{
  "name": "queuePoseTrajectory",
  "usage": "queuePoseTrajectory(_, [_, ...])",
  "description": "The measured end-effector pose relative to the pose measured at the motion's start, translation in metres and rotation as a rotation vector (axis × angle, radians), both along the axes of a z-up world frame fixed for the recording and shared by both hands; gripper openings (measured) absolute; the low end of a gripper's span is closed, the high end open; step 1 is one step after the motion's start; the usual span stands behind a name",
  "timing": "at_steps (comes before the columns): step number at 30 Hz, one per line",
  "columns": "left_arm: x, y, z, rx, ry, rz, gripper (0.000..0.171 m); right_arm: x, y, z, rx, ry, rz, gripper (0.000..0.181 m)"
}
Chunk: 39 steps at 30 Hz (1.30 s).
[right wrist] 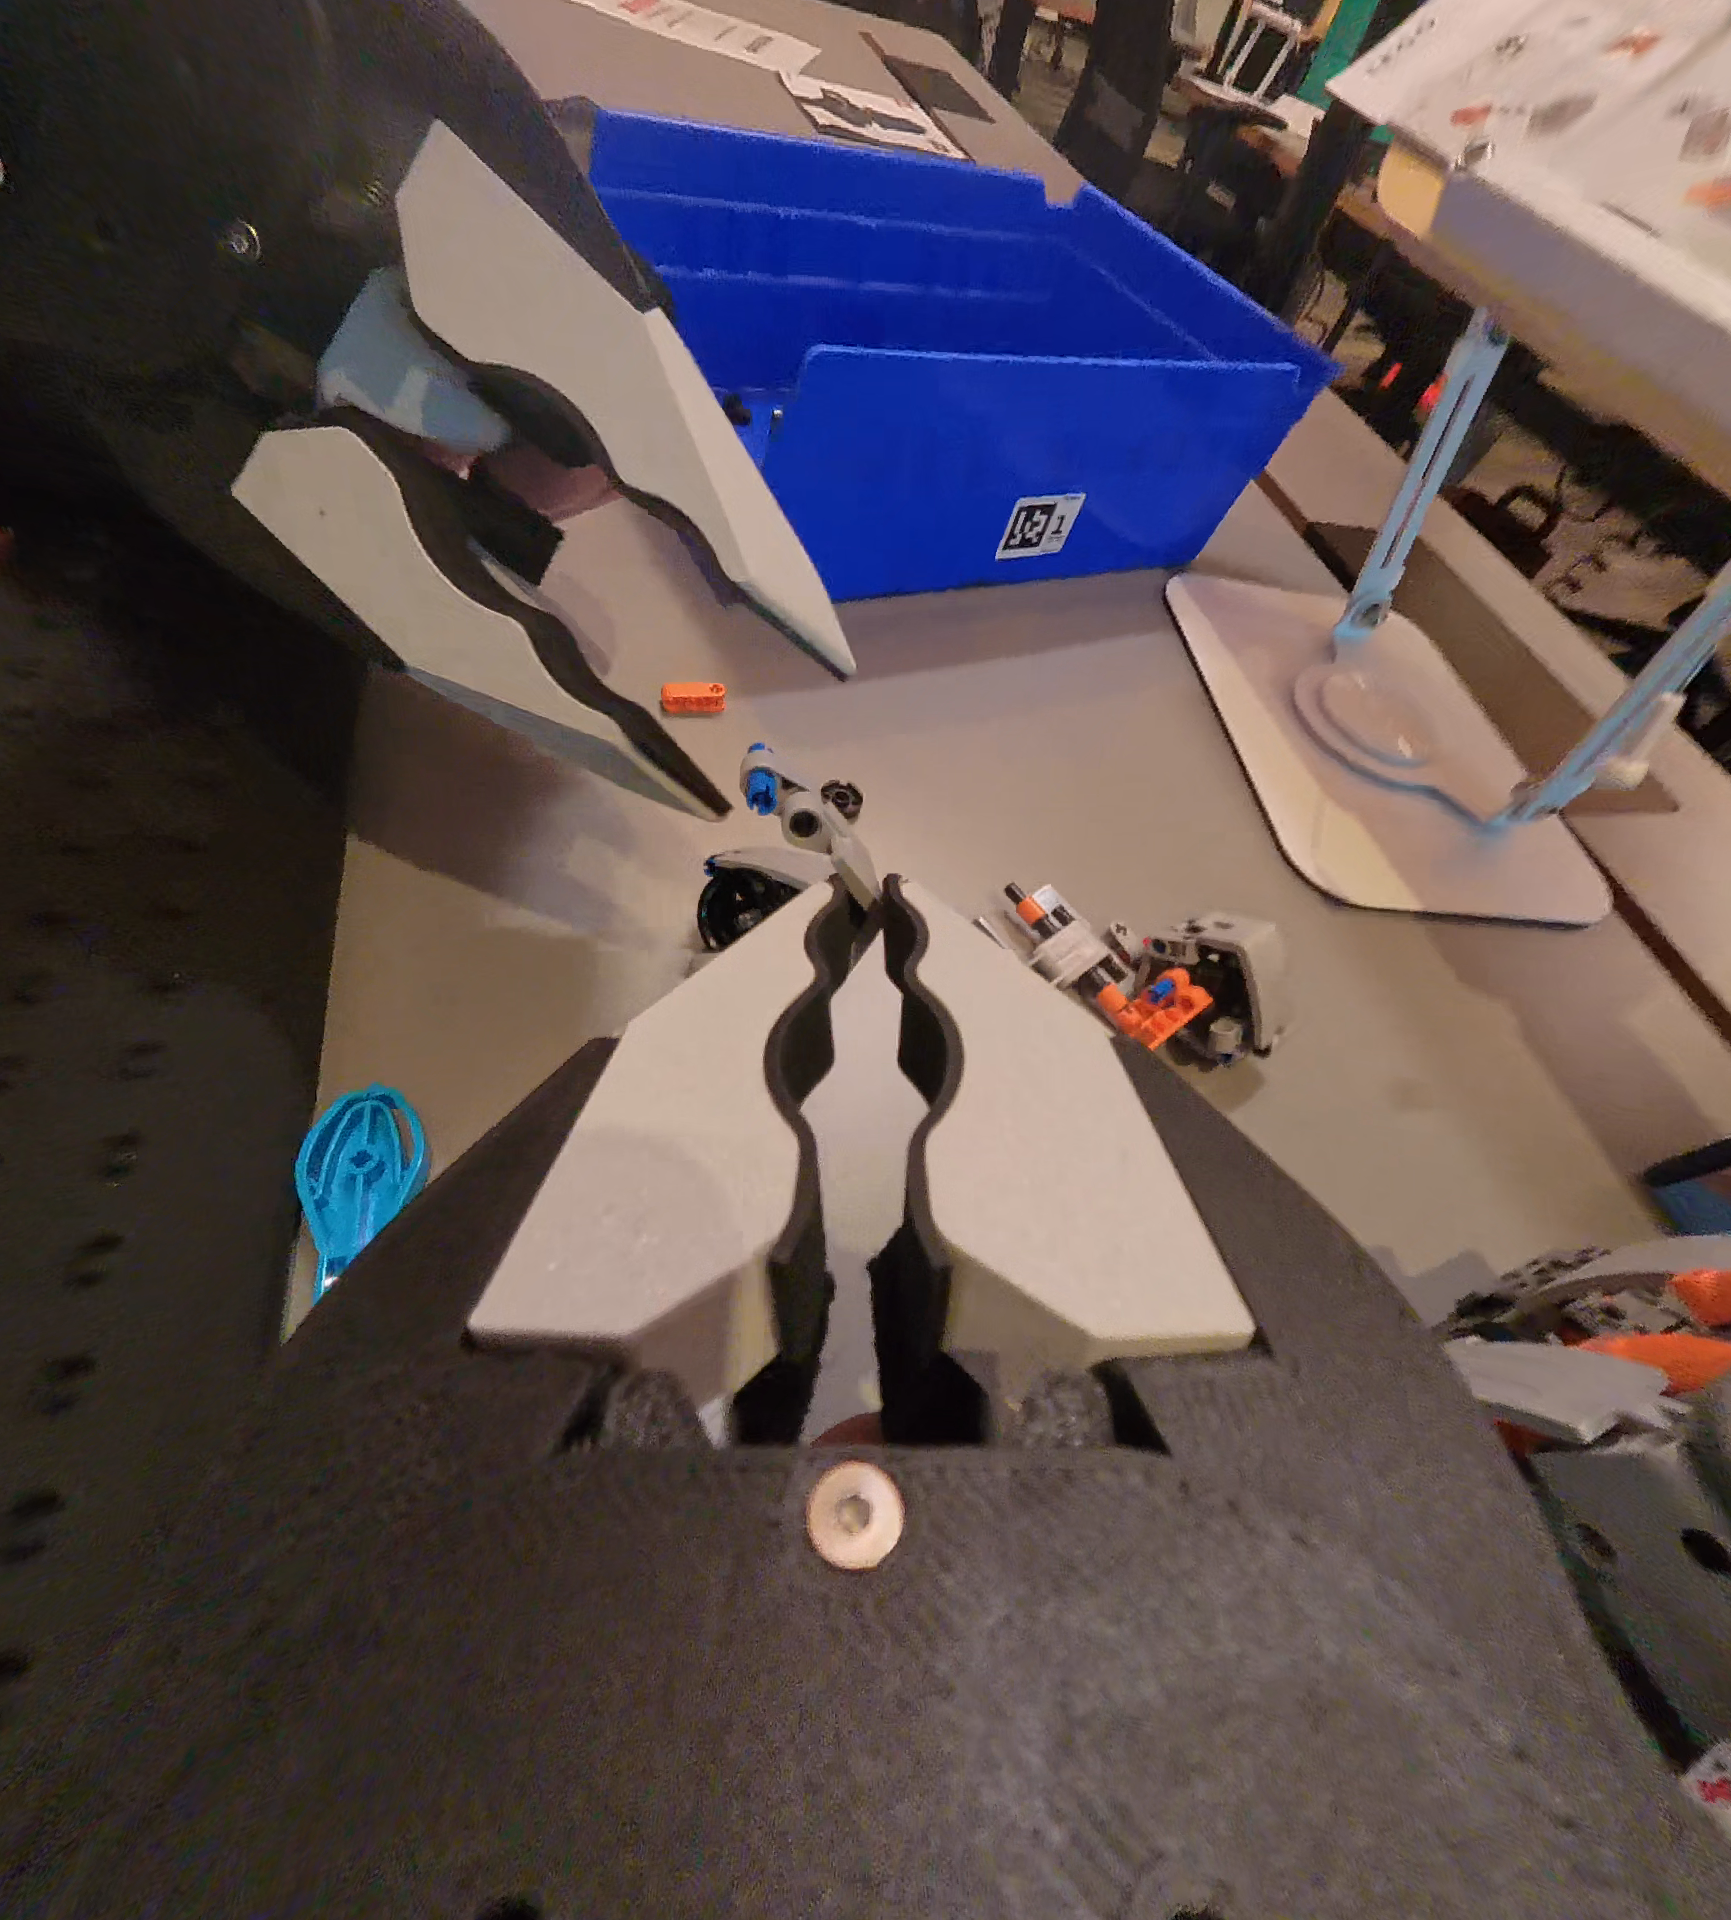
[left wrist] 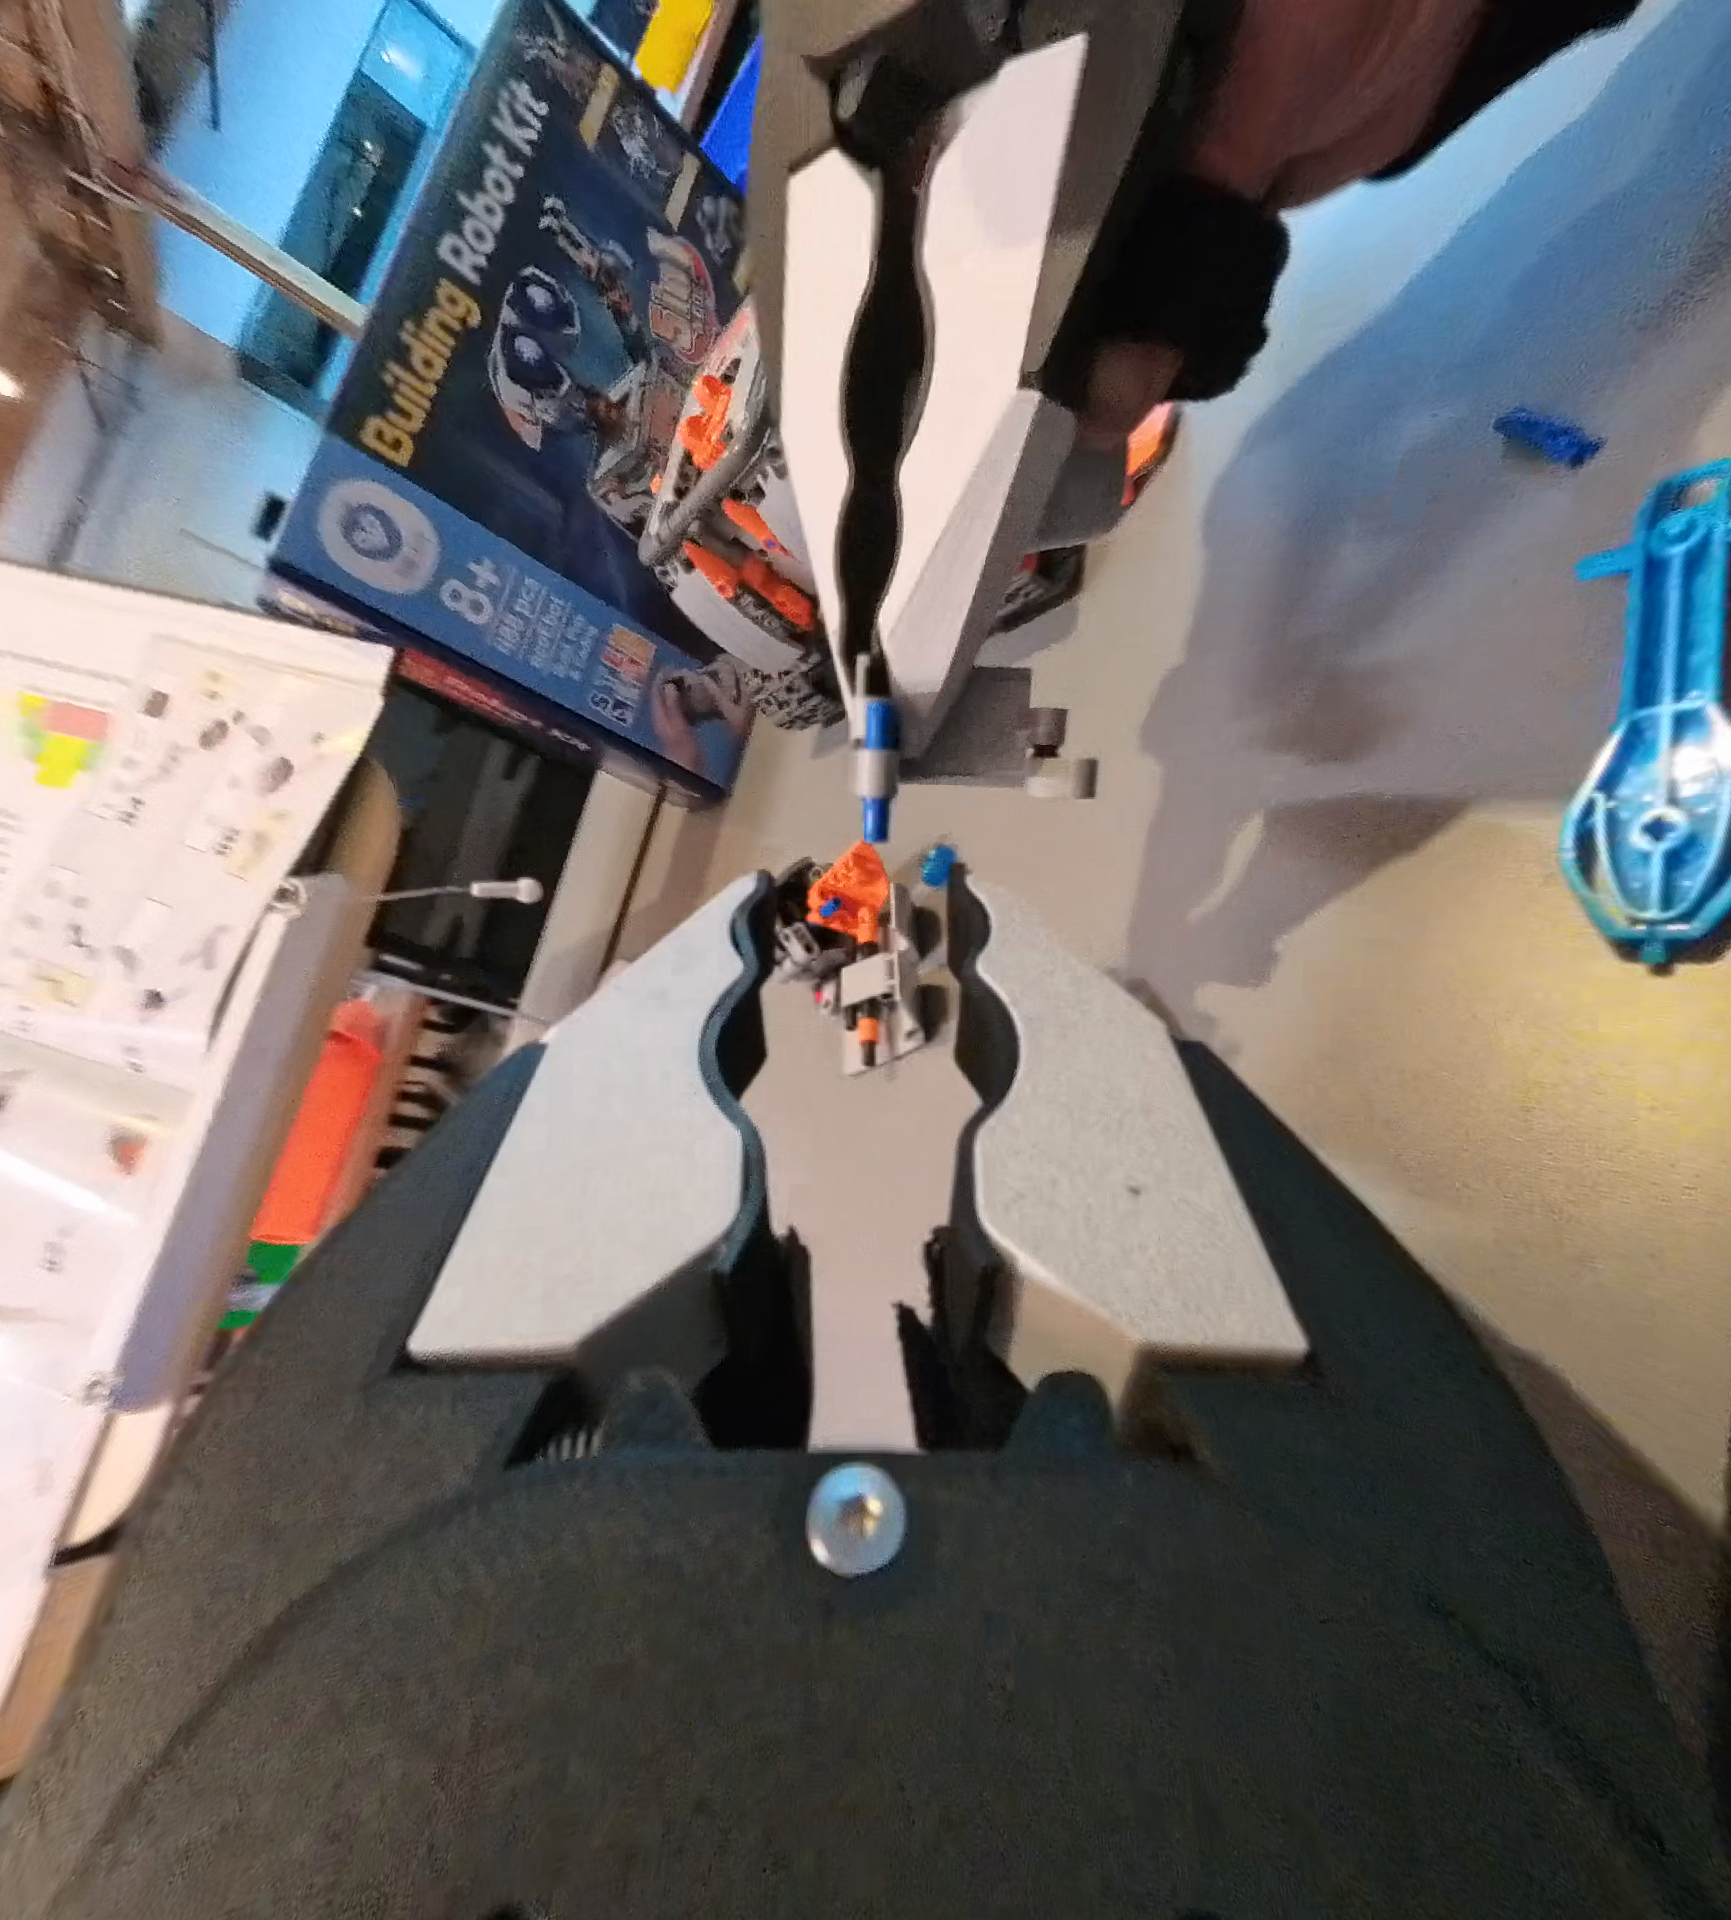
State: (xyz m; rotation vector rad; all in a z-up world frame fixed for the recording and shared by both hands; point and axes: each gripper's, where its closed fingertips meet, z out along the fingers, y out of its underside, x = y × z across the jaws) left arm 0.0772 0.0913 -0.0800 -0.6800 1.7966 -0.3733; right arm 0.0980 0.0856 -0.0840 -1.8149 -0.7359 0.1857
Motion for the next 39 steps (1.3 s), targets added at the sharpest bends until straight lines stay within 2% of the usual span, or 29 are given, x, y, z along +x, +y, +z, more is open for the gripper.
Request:
queuePoseTrajectory(3, [0.001, -0.016, 0.001, 0.054, -0.022, -0.059, 0.012, -0.004, -0.002, 0.003, 0.014, 0.007, 0.024, 0.002])
queuePoseTrajectory(8, [0.002, -0.014, 0.007, 0.044, -0.048, -0.038, 0.002, -0.007, -0.003, 0.004, 0.003, 0.046, 0.048, 0.002])
queuePoseTrajectory(11, [0.001, -0.018, 0.009, 0.029, -0.045, -0.044, 0.001, -0.009, -0.006, 0.004, -0.047, 0.141, 0.083, 0.002])
queuePoseTrajectory(14, [0.002, -0.018, 0.009, -0.063, -0.015, -0.038, 0.001, -0.007, -0.005, 0.005, -0.037, 0.137, 0.071, 0.003])
queuePoseTrajectory(19, [0.003, -0.019, 0.011, -0.372, 0.044, -0.063, 0.001, -0.006, -0.005, 0.008, 0.01, 0.055, 0.05, 0.011])
queuePoseTrajectory(24, [0.005, -0.024, 0.01, -0.588, 0.081, -0.117, 0.003, -0.008, -0.009, 0.006, -0.104, 0.223, 0.098, 0.002])
queuePoseTrajectory(27, [0.004, -0.025, 0.017, -0.577, 0.047, -0.145, 0.006, -0.008, -0.011, 0.008, -0.178, 0.371, 0.13, 0.002])
queuePoseTrajectory(30, [0.004, -0.025, 0.019, -0.54, 0.028, -0.138, 0.011, -0.008, -0.012, 0.01, -0.195, 0.434, 0.145, 0.002])
queuePoseTrajectory(33, [0.004, -0.024, 0.02, -0.507, 0.014, -0.126, 0.011, -0.01, -0.013, 0.011, -0.201, 0.446, 0.155, 0.002])
queuePoseTrajectory(36, [0.004, -0.024, 0.021, -0.494, 0.005, -0.136, 0.002, -0.011, -0.013, 0.011, -0.203, 0.452, 0.161, 0.002])
queuePoseTrajectory(39, [0.004, -0.023, 0.019, -0.466, 0.014, -0.127, 0.002, -0.009, -0.011, 0.011, -0.173, 0.403, 0.137, 0.003])
